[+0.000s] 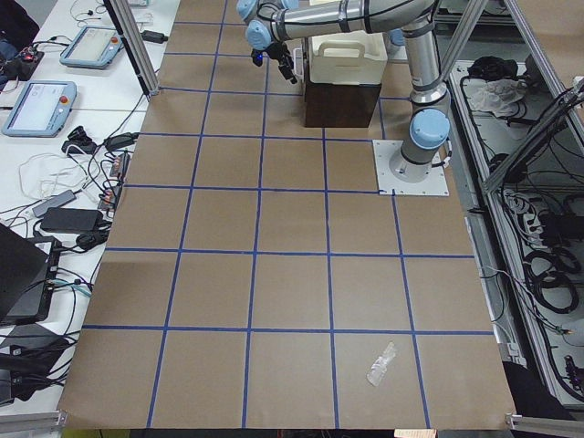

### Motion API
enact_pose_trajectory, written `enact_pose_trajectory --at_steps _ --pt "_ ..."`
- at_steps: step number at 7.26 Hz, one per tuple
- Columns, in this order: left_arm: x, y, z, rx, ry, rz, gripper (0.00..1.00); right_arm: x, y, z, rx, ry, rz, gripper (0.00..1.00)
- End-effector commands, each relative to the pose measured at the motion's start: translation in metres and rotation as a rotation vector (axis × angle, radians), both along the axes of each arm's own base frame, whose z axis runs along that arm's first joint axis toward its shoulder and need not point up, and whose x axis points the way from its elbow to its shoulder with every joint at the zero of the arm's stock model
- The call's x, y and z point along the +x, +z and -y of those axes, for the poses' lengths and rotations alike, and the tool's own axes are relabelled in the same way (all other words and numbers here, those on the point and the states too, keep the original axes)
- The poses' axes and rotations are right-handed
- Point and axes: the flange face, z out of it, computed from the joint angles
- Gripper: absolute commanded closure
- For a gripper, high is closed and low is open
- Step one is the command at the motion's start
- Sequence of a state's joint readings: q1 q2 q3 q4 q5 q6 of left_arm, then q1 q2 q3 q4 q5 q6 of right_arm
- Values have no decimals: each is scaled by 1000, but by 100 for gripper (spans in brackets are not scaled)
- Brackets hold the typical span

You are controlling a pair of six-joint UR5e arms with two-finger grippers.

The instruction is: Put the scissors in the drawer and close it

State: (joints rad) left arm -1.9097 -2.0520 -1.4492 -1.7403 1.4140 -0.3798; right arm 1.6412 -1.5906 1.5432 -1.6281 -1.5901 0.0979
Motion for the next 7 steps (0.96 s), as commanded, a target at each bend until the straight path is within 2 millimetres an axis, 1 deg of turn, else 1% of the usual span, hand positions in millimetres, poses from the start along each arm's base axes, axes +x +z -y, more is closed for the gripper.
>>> enact_pose_trajectory --at_steps 1,2,3,4,5,6,7 --pt "-3 -1 -3 2 -6 -2 0 -1 1 0 -1 -2 -1 0" --pt "-3 -1 1 -14 -7 -9 0 -2 0 1 -1 -5 -1 0" --pt "-3 4 10 -69 -12 -30 0 -2 -1 1 0 -3 -2 0" --pt "-3 15 24 -158 -5 -63 0 -2 0 1 -1 -2 -2 0" --pt "-1 31 35 -243 3 -89 0 -2 0 1 -3 -2 -2 0" --pt "7 55 44 -308 3 -113 0 -2 0 2 -7 -2 -3 0" --pt "20 93 47 -374 -85 -159 0 -2 0 3 -12 -1 -3 0"
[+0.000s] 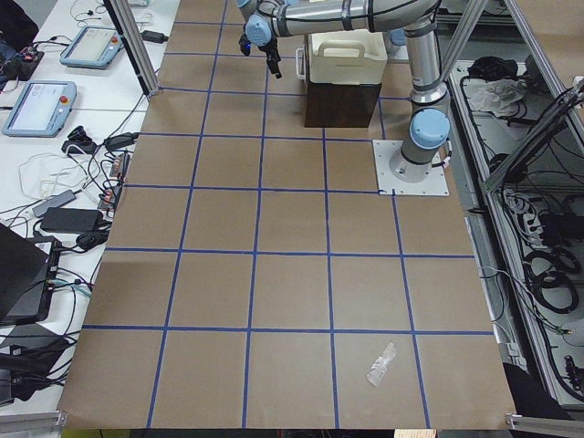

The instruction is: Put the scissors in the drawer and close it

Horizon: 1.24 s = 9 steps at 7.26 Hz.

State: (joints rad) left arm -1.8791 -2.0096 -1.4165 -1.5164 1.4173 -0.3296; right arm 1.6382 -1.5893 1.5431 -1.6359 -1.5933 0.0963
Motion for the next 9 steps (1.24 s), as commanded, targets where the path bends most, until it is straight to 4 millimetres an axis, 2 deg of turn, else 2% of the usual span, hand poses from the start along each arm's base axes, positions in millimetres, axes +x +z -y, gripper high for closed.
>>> enact_pose_trajectory --at_steps 1,3,5,6,8,9 --pt "21 72 -2 -140 -110 -55 0 -1 2 -1 -4 0 -2 0" --pt "52 134 -22 -252 -230 -71 0 -1 2 1 -11 2 -15 0" --pt "88 190 -53 -322 -384 -27 0 -2 8 -2 -21 1 -13 0" --pt "102 213 -63 -366 -377 -12 0 -3 7 -2 -20 -1 -16 0" --pt "149 231 -82 -316 -224 5 0 -3 10 -2 -26 -3 -17 0" --pt "167 225 -87 -303 -176 7 0 -4 9 -1 -26 -3 -19 0"
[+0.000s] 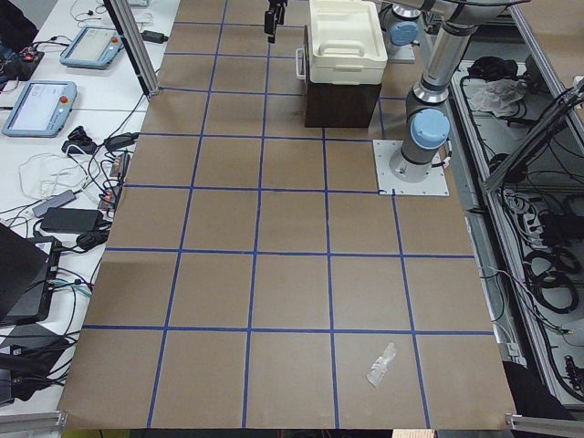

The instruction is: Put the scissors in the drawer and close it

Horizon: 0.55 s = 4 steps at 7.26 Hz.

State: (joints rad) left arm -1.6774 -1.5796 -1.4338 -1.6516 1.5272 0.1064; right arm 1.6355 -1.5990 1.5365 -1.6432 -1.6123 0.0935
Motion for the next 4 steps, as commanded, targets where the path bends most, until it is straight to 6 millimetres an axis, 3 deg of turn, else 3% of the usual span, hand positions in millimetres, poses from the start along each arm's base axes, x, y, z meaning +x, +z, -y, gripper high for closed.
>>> enact_pose_trajectory --at_steps 1,2,4 --pt "33 -12 -24 29 129 -6 0 0 -1 0 1 -1 -3 0" --pt "40 -15 -37 26 136 -3 0 0 1 2 -8 4 -2 0" --pt "69 -7 -32 15 224 -14 0 0 -2 3 0 12 -3 0"
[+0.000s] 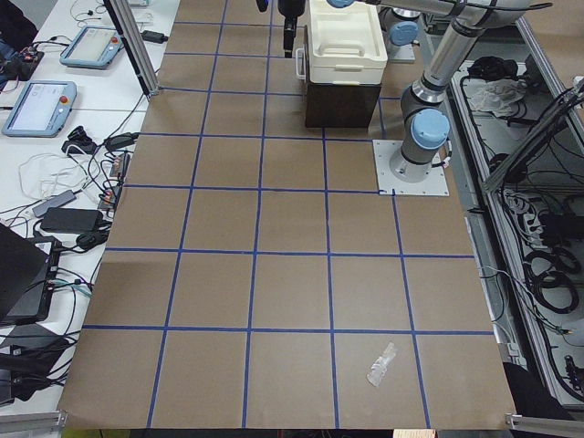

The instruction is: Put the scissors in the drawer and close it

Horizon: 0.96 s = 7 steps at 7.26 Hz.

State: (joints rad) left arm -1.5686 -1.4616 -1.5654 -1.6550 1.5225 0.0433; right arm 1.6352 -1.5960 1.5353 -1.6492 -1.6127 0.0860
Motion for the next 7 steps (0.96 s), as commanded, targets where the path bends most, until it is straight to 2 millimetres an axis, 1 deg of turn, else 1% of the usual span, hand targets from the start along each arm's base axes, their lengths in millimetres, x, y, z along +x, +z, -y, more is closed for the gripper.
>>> enact_pose_trajectory --at_steps 1,2,3,4,5,7 --pt "16 -5 8 12 71 -7 0 0 -1 1 4 3 -5 0" --pt "15 -8 11 17 114 -12 0 0 -1 0 2 3 -5 0" --pt "15 -8 10 19 114 -12 0 0 -2 1 4 -8 0 0" --pt "6 -12 11 24 107 -9 0 0 -2 1 4 0 -3 0" --pt "-9 -15 9 28 72 13 0 0 -2 1 2 1 -4 0" --pt "-11 -13 11 10 63 27 0 0 -3 1 4 3 -5 0"
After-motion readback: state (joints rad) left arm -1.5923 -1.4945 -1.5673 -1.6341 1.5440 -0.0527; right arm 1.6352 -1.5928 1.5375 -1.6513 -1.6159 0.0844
